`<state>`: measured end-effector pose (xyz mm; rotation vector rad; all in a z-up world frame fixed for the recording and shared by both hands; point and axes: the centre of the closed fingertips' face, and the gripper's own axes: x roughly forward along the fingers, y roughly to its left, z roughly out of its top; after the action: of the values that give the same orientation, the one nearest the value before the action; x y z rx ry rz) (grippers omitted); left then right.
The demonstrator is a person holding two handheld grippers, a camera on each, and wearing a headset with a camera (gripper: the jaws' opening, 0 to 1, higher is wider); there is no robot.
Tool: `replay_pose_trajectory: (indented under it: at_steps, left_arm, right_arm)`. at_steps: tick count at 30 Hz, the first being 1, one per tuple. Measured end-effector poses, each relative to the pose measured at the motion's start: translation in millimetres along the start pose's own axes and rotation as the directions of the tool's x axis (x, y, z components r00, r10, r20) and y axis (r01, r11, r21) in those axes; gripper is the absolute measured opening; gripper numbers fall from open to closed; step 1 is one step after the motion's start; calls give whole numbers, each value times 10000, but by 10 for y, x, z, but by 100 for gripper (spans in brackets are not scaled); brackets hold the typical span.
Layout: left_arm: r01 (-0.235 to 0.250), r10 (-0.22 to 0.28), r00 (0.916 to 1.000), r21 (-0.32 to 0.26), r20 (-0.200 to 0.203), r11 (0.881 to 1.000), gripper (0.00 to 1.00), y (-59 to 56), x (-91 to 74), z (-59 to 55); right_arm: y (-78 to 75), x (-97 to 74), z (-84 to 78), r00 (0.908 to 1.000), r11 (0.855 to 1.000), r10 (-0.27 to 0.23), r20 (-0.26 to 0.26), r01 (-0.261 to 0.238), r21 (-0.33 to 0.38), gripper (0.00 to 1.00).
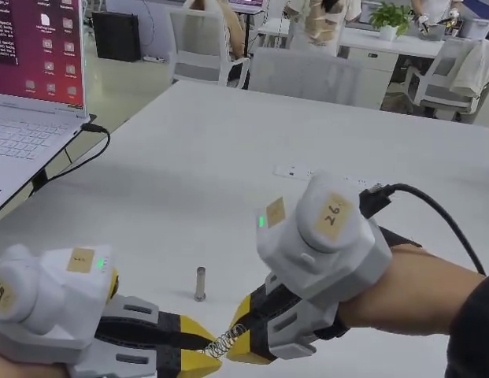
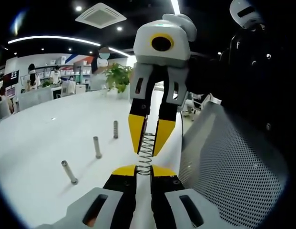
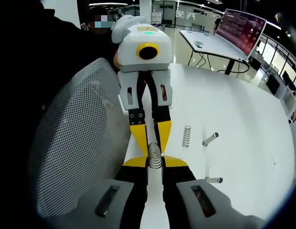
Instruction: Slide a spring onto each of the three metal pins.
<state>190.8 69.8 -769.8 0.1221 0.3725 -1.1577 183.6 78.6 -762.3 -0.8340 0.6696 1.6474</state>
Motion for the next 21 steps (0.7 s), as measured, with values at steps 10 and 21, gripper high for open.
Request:
replay_pose_trajectory:
  at_steps: [10,21]
  left_arm:
    - [98,-98,10000,-21,-1,9999,3,-16,5,-15]
    - [171,-171,9998,-51,-53,9998,3,-15,21,-44]
  right_arm:
    - [36,19,77,9999,9995,45,-142,-50,-308,8]
    - [41,39,64,9995,9989,26,-311,-40,-472,8]
